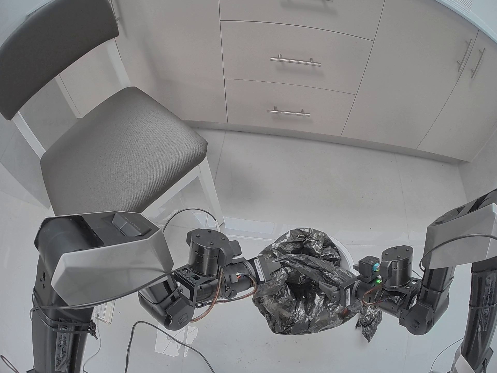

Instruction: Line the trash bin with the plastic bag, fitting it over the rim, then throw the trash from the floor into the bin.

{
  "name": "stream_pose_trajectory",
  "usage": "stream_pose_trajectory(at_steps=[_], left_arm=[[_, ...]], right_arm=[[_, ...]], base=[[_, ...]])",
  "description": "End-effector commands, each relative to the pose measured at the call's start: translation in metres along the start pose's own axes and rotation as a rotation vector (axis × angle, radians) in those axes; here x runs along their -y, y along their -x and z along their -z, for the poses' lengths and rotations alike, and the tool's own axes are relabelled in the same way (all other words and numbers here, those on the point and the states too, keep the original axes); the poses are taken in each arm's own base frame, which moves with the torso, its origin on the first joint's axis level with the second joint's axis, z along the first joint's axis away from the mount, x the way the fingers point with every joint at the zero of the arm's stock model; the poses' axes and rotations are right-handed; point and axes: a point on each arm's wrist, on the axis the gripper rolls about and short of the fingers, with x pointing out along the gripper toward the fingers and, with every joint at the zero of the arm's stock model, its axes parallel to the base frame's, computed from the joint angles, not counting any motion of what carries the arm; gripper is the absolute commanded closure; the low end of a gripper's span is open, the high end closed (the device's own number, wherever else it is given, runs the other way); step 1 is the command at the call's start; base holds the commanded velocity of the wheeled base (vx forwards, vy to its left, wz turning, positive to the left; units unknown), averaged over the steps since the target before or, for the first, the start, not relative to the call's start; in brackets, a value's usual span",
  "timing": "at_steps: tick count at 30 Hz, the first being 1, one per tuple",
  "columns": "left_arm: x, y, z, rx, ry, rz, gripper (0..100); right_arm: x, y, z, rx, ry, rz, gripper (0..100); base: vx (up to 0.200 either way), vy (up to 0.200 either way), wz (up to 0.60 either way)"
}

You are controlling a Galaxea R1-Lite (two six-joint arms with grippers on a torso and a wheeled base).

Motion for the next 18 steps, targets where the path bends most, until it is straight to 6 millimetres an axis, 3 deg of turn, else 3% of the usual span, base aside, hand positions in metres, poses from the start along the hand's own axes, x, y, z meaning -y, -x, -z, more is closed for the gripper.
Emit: stream_pose_trajectory(at_steps=[1, 18], left_arm=[[0.001, -0.004, -0.004, 0.013, -0.005, 0.012, 100], [0.002, 0.000, -0.007, 0.025, -0.006, 0.016, 100]], right_arm=[[0.006, -0.014, 0.009, -0.022, -0.010, 0.036, 0], [0.014, -0.028, 0.011, -0.010, -0.031, 0.090, 0]], base=[[0.000, 0.000, 0.00], [0.000, 0.000, 0.00]])
